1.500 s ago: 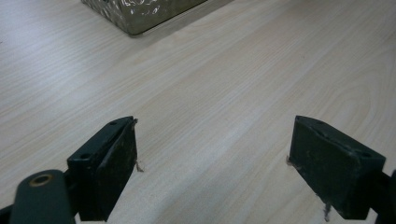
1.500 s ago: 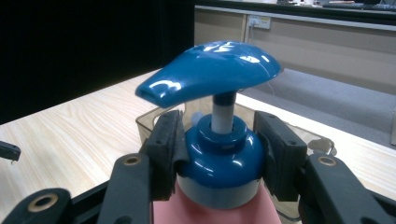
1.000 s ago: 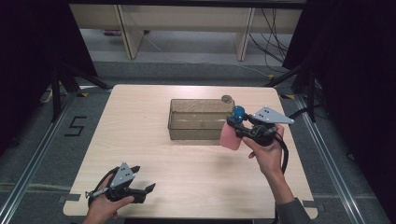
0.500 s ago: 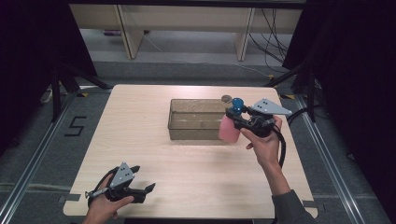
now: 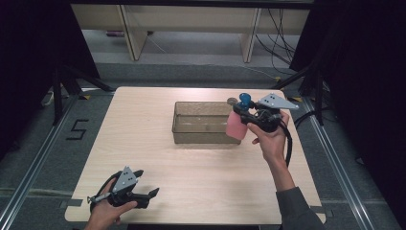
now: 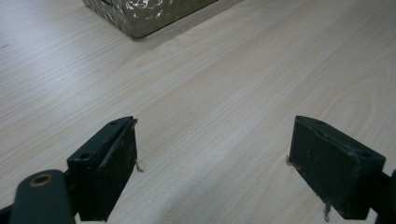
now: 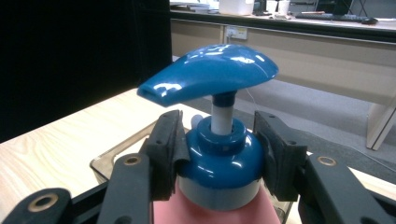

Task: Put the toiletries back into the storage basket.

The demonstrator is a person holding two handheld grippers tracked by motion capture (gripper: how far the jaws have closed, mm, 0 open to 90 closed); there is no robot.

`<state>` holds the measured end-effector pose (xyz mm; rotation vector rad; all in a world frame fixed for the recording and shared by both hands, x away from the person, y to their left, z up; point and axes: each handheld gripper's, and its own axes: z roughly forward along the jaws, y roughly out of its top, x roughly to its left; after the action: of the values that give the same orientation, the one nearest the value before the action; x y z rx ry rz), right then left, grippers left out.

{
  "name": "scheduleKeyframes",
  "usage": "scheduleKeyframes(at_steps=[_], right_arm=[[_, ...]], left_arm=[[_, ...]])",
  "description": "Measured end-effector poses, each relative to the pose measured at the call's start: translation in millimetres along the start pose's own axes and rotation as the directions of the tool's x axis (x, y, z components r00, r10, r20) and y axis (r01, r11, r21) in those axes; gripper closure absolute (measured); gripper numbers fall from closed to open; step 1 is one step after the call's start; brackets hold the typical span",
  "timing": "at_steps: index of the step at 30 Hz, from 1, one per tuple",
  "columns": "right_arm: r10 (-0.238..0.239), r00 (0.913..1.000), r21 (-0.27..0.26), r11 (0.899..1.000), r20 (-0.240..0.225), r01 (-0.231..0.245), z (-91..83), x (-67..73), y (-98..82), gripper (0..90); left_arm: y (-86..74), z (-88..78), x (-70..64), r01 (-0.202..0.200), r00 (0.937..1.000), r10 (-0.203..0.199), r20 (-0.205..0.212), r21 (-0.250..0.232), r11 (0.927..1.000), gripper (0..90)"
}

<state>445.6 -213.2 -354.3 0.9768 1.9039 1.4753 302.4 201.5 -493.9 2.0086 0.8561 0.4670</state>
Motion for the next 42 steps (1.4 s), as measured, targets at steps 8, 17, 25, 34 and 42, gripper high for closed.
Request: scheduleKeyframes(at_steps=[8,17,25,34,42], right_arm=[[0.001,0.9999,-0.013,1.0,0.012,-0.001,9.0,-6.3,3.3,54.0],[0.019,0.9997,-0.012,1.0,0.013,-0.019,25.9,-12.8,2.4,54.0],[-0.001,0.9996,0.001,1.0,0.03,0.001,34.5,-16.2,5.2,54.0],[0.018,0.9995,0.003,1.0,0.028,-0.018,45.9,-18.6,3.0,54.0],[0.032,0.9988,0.01,0.999,0.038,-0.032,53.4,-19.2,0.2,54.0]], left_arm=[[-0.5,0.4,-0.5,0.002,1.0,-0.002,0.005,0.001,1.0,14.8],[-0.3,0.6,0.3,0.0,1.0,0.0,0.001,0.007,1.0,14.8],[-0.4,0.4,0.5,0.003,1.0,-0.003,0.006,-0.001,1.0,14.8],[0.0,-0.1,0.3,0.002,1.0,-0.002,0.001,-0.001,1.0,14.8],[-0.2,-0.2,0.9,-0.001,1.0,0.001,-0.001,0.002,1.0,14.8]])
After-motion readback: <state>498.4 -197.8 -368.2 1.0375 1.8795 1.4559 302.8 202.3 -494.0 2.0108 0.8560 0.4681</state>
